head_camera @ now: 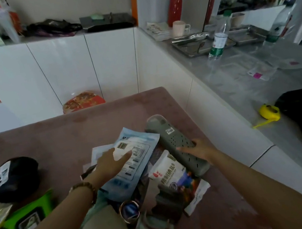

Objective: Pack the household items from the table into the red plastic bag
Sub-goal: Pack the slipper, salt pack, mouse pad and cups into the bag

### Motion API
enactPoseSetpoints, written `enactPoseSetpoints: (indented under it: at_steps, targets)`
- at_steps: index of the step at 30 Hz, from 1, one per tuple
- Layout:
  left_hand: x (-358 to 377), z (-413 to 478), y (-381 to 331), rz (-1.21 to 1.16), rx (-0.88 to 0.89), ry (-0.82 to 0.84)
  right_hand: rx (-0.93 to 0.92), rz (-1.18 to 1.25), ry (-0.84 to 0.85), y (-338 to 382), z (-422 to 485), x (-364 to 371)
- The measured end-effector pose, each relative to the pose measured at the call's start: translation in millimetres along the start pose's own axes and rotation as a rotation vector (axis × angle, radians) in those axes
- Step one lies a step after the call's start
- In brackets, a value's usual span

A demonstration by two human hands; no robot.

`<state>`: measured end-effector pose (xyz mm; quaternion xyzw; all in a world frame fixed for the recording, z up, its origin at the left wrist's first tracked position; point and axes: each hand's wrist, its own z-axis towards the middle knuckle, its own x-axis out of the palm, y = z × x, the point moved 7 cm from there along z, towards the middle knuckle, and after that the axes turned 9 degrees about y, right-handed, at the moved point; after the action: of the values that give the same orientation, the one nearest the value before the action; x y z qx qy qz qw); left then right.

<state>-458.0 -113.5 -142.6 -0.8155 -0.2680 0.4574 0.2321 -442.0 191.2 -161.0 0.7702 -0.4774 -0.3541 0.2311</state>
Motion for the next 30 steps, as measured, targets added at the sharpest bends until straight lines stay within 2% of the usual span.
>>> enactPoseSetpoints:
  at_steps: [4, 7, 9, 11, 13, 15, 16, 17, 20, 23, 30]
  targets:
    - [24, 25, 27, 0.262, -0.123, 0.028, -0.056, -0.114, -0.046, 8, 19, 6]
    - [35, 23, 26, 0.383, -0.124, 0.032, -0.075, -0.152, -0.037, 11, 18, 8]
    - [30, 16, 15, 0.344, -0.053, -0.007, -0.080, -0.090, -0.047, 16, 5, 4]
    - [25, 2, -4, 0.142, 0.105, -0.045, -0.068, 0.014, -0.070, 22, -12, -3]
    - [35, -21, -27, -0.024, 0.243, 0.114, -0.102, 0.148, -0.016, 32, -36, -4]
    - [57, -43, -35, 0.044, 0.244, 0.373, -0.164, 0.270, 0.107, 43, -62, 4]
    - [64, -49, -33, 0.099, 0.214, 0.449, -0.176, 0.309, 0.163, 44, -73, 8]
    - [66, -52, -31, 0.121, 0.200, 0.453, -0.188, 0.357, 0.226, 44, -82, 12]
    - [46, -66, -33, 0.000, 0.155, 0.343, -0.217, 0.482, 0.375, 46, -116, 21]
    - [15, -99, -41, -0.103, 0.163, 0.268, -0.230, 0.587, 0.457, 49, -154, 30]
    - [-54, -271, -26, -0.063, 0.273, 0.095, -0.216, 0.614, 0.527, 51, -260, 70]
